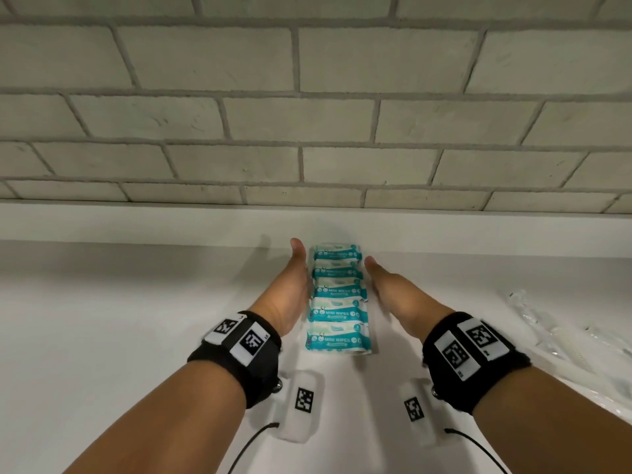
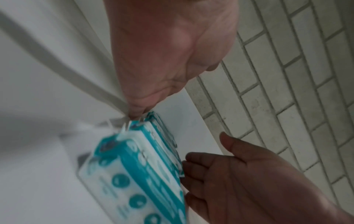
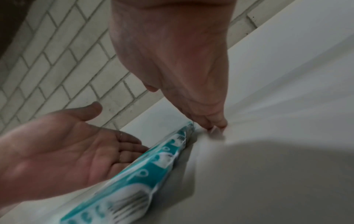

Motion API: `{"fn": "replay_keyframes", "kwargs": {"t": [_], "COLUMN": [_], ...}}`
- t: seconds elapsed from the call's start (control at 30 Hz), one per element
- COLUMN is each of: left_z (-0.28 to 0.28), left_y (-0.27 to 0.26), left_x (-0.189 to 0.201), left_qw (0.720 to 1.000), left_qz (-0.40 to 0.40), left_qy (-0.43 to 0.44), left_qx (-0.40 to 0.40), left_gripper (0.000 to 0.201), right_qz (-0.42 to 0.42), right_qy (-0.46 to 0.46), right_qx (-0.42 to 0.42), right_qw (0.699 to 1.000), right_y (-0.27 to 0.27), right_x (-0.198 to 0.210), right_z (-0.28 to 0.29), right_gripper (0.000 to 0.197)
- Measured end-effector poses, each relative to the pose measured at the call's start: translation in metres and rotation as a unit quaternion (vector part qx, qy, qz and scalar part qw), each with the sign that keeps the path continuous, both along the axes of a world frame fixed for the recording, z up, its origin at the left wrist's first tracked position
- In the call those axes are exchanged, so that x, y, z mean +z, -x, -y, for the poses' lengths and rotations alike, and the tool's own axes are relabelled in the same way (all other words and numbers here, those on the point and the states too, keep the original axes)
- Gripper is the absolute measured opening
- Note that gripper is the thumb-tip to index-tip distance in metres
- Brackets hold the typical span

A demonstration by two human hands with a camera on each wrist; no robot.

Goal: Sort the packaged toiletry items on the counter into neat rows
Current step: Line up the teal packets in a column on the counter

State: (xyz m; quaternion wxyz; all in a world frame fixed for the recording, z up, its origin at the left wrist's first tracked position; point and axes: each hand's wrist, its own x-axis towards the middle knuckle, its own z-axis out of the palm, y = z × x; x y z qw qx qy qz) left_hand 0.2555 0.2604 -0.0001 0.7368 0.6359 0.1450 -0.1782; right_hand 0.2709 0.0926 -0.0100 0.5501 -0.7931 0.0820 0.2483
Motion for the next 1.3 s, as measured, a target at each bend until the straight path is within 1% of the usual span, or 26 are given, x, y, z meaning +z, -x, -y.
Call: {"fn": "replay_keyframes", "kwargs": {"t": [0.07, 0.1, 0.17, 0.23, 0.33, 0.4, 0.47, 0.53, 0.57, 0.6, 0.63, 0.67, 0.7, 0.73, 0.77, 0.83, 0.93, 1.0, 1.07, 1.17, 1.3], "left_z": [0.001, 0.002, 0.004, 0.006, 0.009, 0.007, 0.009, 0.01, 0.007, 0.003, 0.0, -0.004, -0.005, -0.006, -0.006, -0.003, 0.003, 0.006, 0.01, 0.012, 0.011], "left_y": [0.003, 0.0, -0.003, -0.002, -0.002, -0.004, -0.002, 0.004, 0.008, 0.01, 0.012, 0.013, 0.016, 0.019, 0.023, 0.033, 0.045, 0.048, 0.048, 0.045, 0.042], "left_x": [-0.003, -0.006, -0.009, -0.01, -0.008, -0.012, -0.009, -0.001, 0.001, 0.001, -0.003, -0.007, -0.008, -0.01, -0.013, -0.013, -0.015, -0.017, -0.017, -0.021, -0.022], "left_qw": [0.999, 0.999, 0.997, 0.997, 0.997, 0.998, 0.999, 0.999, 1.0, 1.0, 1.0, 1.0, 1.0, 1.0, 1.0, 1.0, 1.0, 1.0, 0.999, 0.999, 0.999], "left_qz": [-0.005, -0.015, -0.028, -0.021, -0.026, -0.021, -0.014, -0.006, -0.005, -0.004, -0.007, -0.003, 0.005, 0.009, 0.01, 0.018, 0.018, 0.013, 0.007, 0.013, 0.018], "left_qy": [0.02, 0.043, 0.065, 0.07, 0.063, 0.041, 0.024, -0.004, -0.009, -0.003, 0.003, -0.008, -0.017, -0.016, -0.011, -0.003, 0.003, 0.003, 0.013, 0.012, 0.015], "left_qx": [-0.027, -0.025, -0.027, -0.036, -0.044, -0.037, -0.036, -0.033, -0.026, -0.016, -0.004, 0.005, 0.011, 0.015, 0.018, 0.015, -0.009, -0.024, -0.031, -0.027, -0.037], "left_gripper": [0.086, 0.083, 0.075, 0.073, 0.072, 0.072, 0.069, 0.07, 0.072, 0.076, 0.081, 0.086, 0.089, 0.091, 0.091, 0.089, 0.085, 0.078, 0.066, 0.065, 0.067], "right_qz": [-0.002, -0.004, -0.009, -0.015, -0.026, -0.031, -0.028, -0.02, -0.012, -0.006, 0.0, 0.004, 0.009, 0.013, 0.018, 0.018, 0.022, 0.03, 0.033, 0.035, 0.035], "right_qy": [-0.005, -0.01, -0.026, -0.03, -0.019, -0.026, -0.037, -0.034, -0.017, 0.03, 0.109, 0.2, 0.279, 0.328, 0.352, 0.376, 0.4, 0.405, 0.406, 0.408, 0.408], "right_qx": [0.014, 0.016, 0.013, 0.004, -0.009, -0.005, 0.0, 0.02, 0.043, 0.089, 0.157, 0.229, 0.28, 0.308, 0.32, 0.33, 0.328, 0.315, 0.296, 0.279, 0.272], "right_qw": [1.0, 1.0, 1.0, 0.999, 0.999, 0.999, 0.999, 0.999, 0.999, 0.996, 0.982, 0.953, 0.919, 0.893, 0.879, 0.865, 0.855, 0.858, 0.864, 0.868, 0.871], "right_y": [0.008, 0.009, 0.008, 0.004, -0.001, -0.004, -0.003, 0.003, 0.006, 0.009, 0.013, 0.019, 0.024, 0.029, 0.034, 0.042, 0.047, 0.049, 0.049, 0.049, 0.046], "right_x": [0.001, 0.001, -0.001, -0.006, -0.014, -0.021, -0.02, -0.013, -0.011, -0.007, -0.004, -0.003, -0.005, -0.006, -0.007, -0.011, -0.016, -0.02, -0.023, -0.026, -0.03], "right_z": [-0.003, -0.004, -0.007, -0.012, -0.018, -0.018, -0.016, -0.011, -0.007, -0.002, 0.003, 0.007, 0.01, 0.012, 0.012, 0.01, 0.004, 0.0, -0.003, -0.006, -0.007], "right_gripper": [0.052, 0.049, 0.049, 0.053, 0.063, 0.065, 0.06, 0.048, 0.043, 0.044, 0.057, 0.079, 0.098, 0.11, 0.118, 0.129, 0.142, 0.141, 0.13, 0.116, 0.111]}}
